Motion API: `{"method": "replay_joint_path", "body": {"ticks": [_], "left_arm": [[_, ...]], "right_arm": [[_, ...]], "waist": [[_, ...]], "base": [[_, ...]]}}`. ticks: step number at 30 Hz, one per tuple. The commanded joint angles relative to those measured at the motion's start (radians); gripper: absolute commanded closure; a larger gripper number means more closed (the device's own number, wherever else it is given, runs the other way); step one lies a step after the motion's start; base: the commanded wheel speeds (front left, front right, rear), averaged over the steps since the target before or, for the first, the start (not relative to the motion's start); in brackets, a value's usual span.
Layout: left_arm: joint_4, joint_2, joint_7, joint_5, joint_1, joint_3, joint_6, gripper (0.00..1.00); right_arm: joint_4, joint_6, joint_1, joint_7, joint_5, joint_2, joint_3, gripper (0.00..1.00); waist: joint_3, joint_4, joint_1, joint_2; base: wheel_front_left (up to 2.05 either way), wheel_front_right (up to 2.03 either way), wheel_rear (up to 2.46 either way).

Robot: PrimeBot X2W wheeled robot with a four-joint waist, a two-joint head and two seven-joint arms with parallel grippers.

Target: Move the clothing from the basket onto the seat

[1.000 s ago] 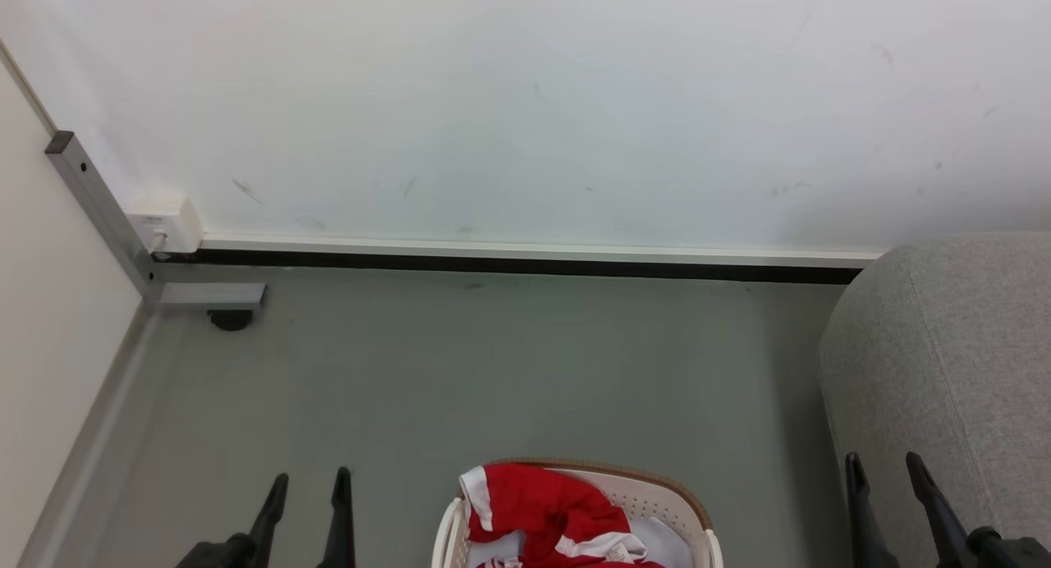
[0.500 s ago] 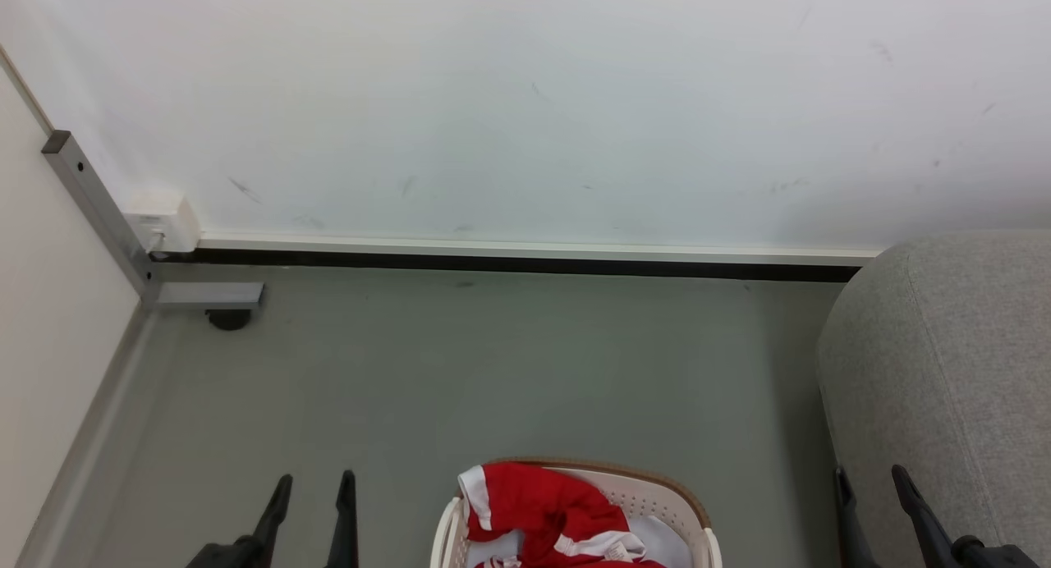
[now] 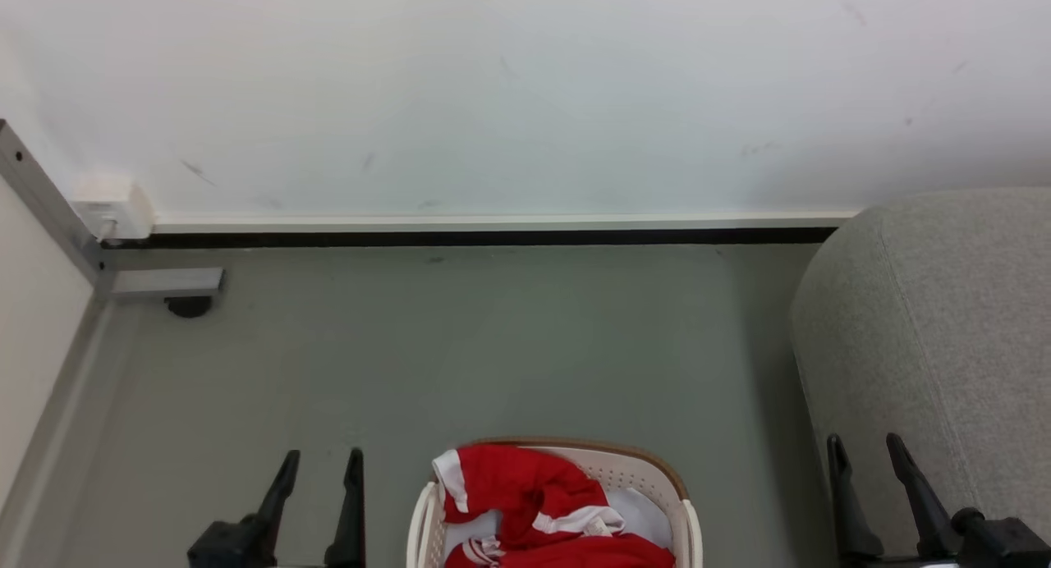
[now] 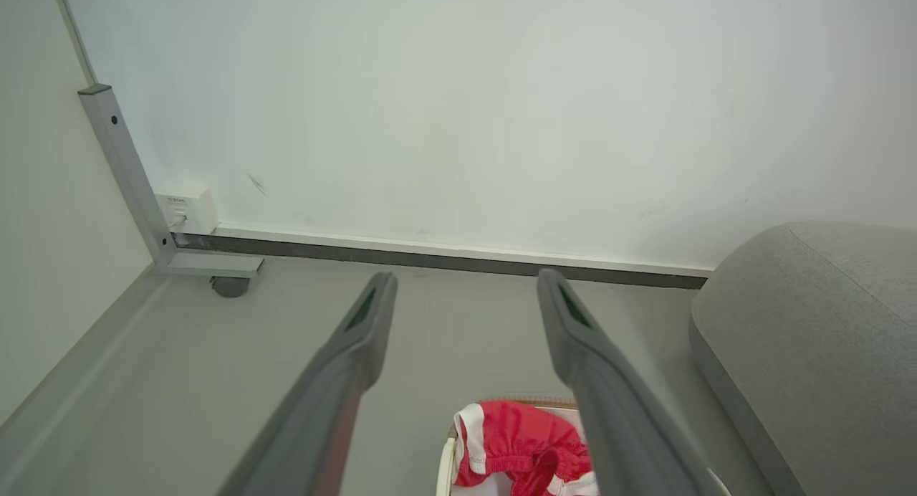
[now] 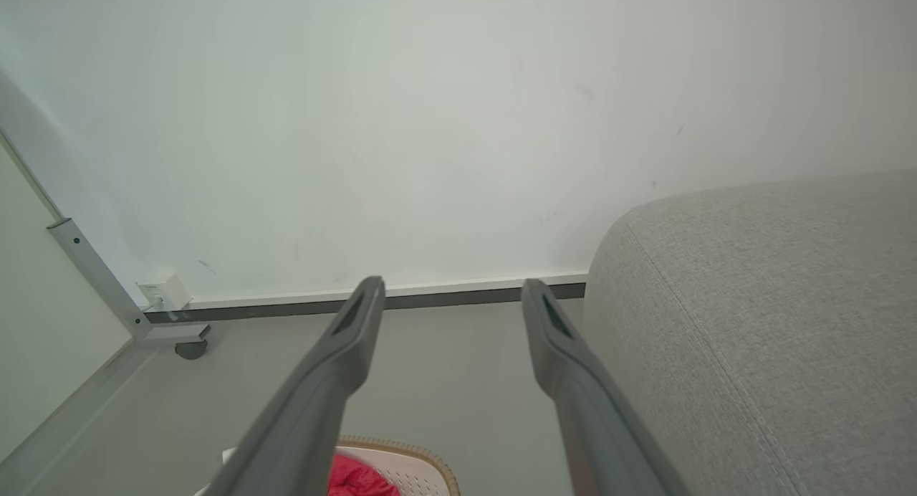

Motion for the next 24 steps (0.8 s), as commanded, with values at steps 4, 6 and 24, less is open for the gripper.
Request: {"method": "replay_joint_path", "body": {"ticks": [4,6,24], "left_arm": [[0.010,0.006,-0.001,0.033,-0.065,-0.011,-0.024,0.00],[0.025,0.008,-0.001,0.047,-0.100,-0.023,-0.036,0.00],[0.508,0.100,0.150,0.045,-0.471,-0.463,-0.070,0.00]], "right_arm": [[-0.022,-0.002,-0.041,-0.002,0.023,-0.006,0.002,0.00],[-0.030,-0.002,-0.060,-0.002,0.031,-0.006,0.005,0.00],[-0.128,-0.002,-0.211,-0.002,0.100,-0.005,0.082,0.00]], "waist": [[0.076,-0.062,0.0000,0.0000],[0.108,-0.087,0.0000,0.0000],[0.398,-0.281,0.0000,0.0000]], "base": [[0.00,0.00,0.00],[0.00,0.00,0.00],[0.00,0.00,0.00]]}}
